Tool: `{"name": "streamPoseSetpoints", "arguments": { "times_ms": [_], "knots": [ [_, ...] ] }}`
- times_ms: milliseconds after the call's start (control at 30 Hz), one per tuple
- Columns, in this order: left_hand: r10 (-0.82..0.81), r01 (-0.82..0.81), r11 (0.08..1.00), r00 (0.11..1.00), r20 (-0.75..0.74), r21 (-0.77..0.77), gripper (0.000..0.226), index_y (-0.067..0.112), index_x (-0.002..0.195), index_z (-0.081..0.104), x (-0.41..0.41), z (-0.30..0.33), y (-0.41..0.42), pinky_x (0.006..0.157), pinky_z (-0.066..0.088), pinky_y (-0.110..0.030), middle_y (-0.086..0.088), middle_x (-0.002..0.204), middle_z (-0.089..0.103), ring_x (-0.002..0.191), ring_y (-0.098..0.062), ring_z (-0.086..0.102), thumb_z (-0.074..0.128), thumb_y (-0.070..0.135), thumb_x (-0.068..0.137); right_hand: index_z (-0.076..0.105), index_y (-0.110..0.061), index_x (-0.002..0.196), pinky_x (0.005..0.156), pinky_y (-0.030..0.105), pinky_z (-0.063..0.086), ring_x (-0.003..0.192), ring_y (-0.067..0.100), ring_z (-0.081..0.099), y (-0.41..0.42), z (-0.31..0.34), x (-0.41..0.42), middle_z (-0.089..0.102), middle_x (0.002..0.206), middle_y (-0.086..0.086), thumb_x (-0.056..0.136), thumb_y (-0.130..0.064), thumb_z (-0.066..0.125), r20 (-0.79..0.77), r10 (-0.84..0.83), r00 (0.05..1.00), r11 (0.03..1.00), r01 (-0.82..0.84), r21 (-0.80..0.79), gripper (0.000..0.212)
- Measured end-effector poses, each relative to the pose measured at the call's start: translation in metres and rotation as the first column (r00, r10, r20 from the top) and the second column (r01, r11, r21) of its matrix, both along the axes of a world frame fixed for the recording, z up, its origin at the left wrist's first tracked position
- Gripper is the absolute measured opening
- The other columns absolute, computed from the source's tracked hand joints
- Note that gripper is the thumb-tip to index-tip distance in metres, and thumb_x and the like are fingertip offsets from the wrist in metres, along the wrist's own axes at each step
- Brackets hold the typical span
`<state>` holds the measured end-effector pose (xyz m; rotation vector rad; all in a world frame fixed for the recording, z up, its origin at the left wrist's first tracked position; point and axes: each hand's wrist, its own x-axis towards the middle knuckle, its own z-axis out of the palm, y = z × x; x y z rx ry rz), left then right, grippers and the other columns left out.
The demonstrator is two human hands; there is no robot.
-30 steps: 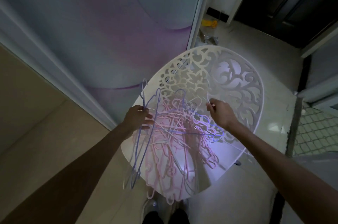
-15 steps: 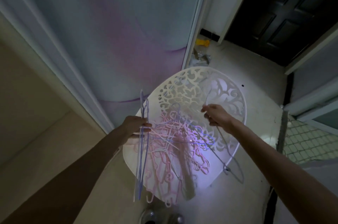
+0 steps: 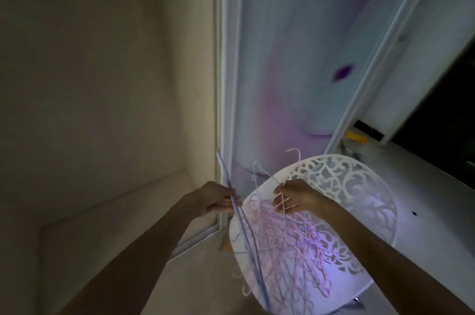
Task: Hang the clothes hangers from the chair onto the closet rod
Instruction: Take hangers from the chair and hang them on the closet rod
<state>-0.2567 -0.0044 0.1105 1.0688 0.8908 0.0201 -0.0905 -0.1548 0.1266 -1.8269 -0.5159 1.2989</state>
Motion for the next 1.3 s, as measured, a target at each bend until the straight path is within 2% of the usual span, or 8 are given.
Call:
{"name": "streamPoseSetpoints", "arguments": {
  "times_ms": [133,233,433,733,833,1000,1100,1300],
  "knots": [
    [0.115,-0.116,0.993,0.993,-0.023,-0.004,0.018,-0.004,0.076,0.056,-0.054,0.003,0.002,0.047,0.057,-0.021,-0.005,0.050,0.068,0.043,-0.013,0.067,0.051,0.000,0.093,0.053,-0.012,0.087,0.054,0.018,0.047,0.045,0.005,0.063,0.021,0.003,-0.038,0.065,0.064,0.002,0.098,-0.015,0.043,0.077,0.138,0.987,0.990,-0.135,-0.044,0.015],
    [0.162,-0.164,0.986,0.985,-0.054,-0.018,0.022,-0.005,0.073,0.057,-0.073,-0.006,0.009,0.051,0.056,-0.022,-0.007,0.048,0.067,0.043,-0.013,0.067,0.050,0.001,0.094,0.052,-0.013,0.074,0.042,0.011,0.035,0.033,0.005,0.049,0.029,-0.016,-0.046,0.052,0.060,0.006,0.096,-0.011,0.044,0.200,0.118,0.973,0.983,-0.086,-0.163,0.023],
    [0.116,-0.114,0.993,0.989,-0.090,0.026,0.020,0.000,0.074,0.055,-0.069,-0.036,0.030,0.052,0.056,-0.019,-0.001,0.046,0.066,0.041,-0.010,0.066,0.050,-0.001,0.093,0.052,-0.012,0.066,0.037,0.011,0.030,0.025,0.006,0.042,0.007,-0.120,-0.050,0.052,0.041,0.003,0.093,-0.006,0.041,0.360,0.303,0.882,0.882,-0.117,-0.457,0.031],
    [0.228,-0.228,0.974,0.970,-0.085,0.003,0.016,0.000,0.078,0.055,-0.099,-0.041,0.065,0.044,0.055,-0.017,-0.002,0.049,0.068,0.043,-0.010,0.067,0.051,-0.001,0.093,0.055,-0.012,0.070,0.033,0.012,0.032,0.025,0.003,0.043,0.027,-0.130,-0.075,0.051,0.048,0.006,0.099,-0.009,0.039,0.325,0.166,0.931,0.972,-0.100,-0.210,0.033],
    [0.240,-0.238,0.971,0.966,-0.101,0.028,0.016,0.002,0.079,0.056,-0.108,-0.040,0.074,0.043,0.054,-0.016,0.000,0.049,0.068,0.043,-0.008,0.067,0.051,0.001,0.093,0.056,-0.012,0.071,0.032,0.011,0.033,0.025,0.003,0.045,0.046,-0.121,-0.079,0.053,0.040,0.000,0.098,-0.009,0.041,0.311,0.155,0.938,0.979,-0.105,-0.173,0.032],
    [0.241,-0.241,0.970,0.967,-0.080,0.017,0.017,0.002,0.079,0.057,-0.122,-0.033,0.081,0.046,0.055,-0.016,0.001,0.049,0.068,0.044,-0.006,0.066,0.049,0.001,0.094,0.059,-0.008,0.080,0.038,0.013,0.036,0.036,0.009,0.048,0.072,-0.110,-0.090,0.054,0.053,0.006,0.097,-0.015,0.044,0.366,0.198,0.909,0.977,-0.153,-0.148,0.024],
    [0.228,-0.225,0.972,0.973,-0.037,0.065,0.017,0.005,0.078,0.057,-0.131,-0.014,0.090,0.049,0.056,-0.015,0.003,0.049,0.068,0.044,-0.005,0.066,0.050,0.001,0.094,0.056,-0.011,0.071,0.035,0.012,0.034,0.031,0.006,0.046,0.086,-0.101,-0.097,0.052,0.053,0.008,0.097,-0.012,0.044,0.359,0.209,0.910,0.976,-0.173,-0.130,0.029],
    [0.245,-0.237,0.958,0.969,-0.031,0.159,0.019,0.011,0.079,0.059,-0.161,0.018,0.103,0.050,0.055,-0.014,0.007,0.051,0.068,0.046,-0.003,0.066,0.050,0.008,0.095,0.057,-0.017,0.070,0.036,0.012,0.034,0.029,0.004,0.046,0.115,-0.086,-0.114,0.052,0.036,-0.004,0.097,-0.015,0.044,0.375,0.226,0.899,0.974,-0.215,-0.071,0.031]
  ]
}}
